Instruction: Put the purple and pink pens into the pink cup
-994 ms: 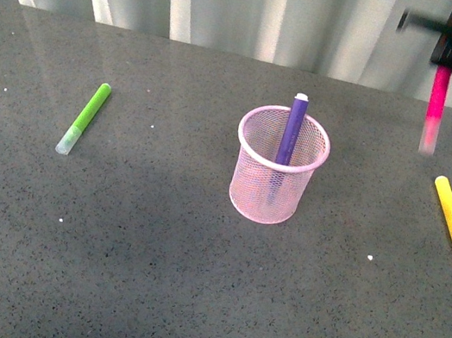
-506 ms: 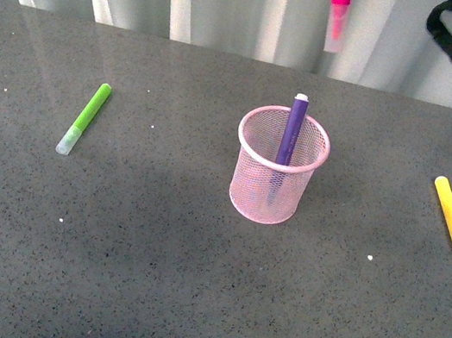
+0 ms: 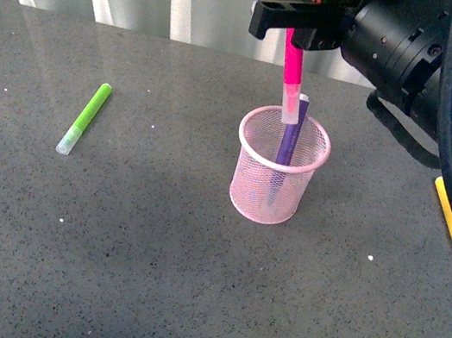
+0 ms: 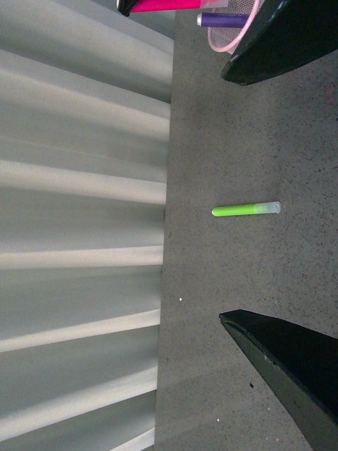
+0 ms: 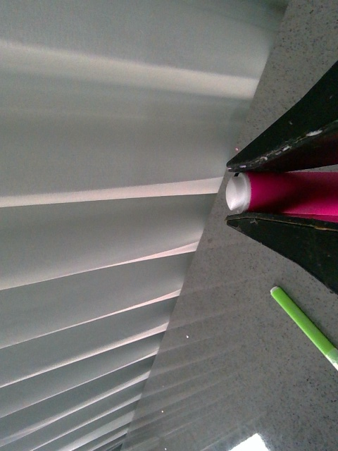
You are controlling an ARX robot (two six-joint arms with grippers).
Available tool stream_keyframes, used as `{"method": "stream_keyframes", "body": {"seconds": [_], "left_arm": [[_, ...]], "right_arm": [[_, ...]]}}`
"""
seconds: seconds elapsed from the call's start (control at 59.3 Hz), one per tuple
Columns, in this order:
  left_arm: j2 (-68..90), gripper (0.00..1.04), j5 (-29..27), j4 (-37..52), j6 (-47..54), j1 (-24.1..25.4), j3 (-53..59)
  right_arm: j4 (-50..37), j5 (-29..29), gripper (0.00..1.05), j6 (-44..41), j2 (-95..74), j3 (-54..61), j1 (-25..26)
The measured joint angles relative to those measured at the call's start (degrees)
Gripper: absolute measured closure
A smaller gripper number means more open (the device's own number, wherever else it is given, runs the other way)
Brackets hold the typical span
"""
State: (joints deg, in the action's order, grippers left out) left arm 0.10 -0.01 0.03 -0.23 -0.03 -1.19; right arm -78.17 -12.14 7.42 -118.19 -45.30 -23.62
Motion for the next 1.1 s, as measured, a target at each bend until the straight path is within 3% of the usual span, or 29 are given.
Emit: {"method": "stream_keyframes", "body": {"seconds": [0.64,1.096], "left_arm": [[0.0,0.07,0.0,0.0,0.0,0.0,0.0],[0.0,0.07,-0.02,0.0,0.0,0.0,0.0]], "right_arm": [[-1.01,-1.11,0.93,2.47,-5.2,0.09,1.46],[1.42,-0.87,0.12,3.39,-1.33,0.09,3.85]]}}
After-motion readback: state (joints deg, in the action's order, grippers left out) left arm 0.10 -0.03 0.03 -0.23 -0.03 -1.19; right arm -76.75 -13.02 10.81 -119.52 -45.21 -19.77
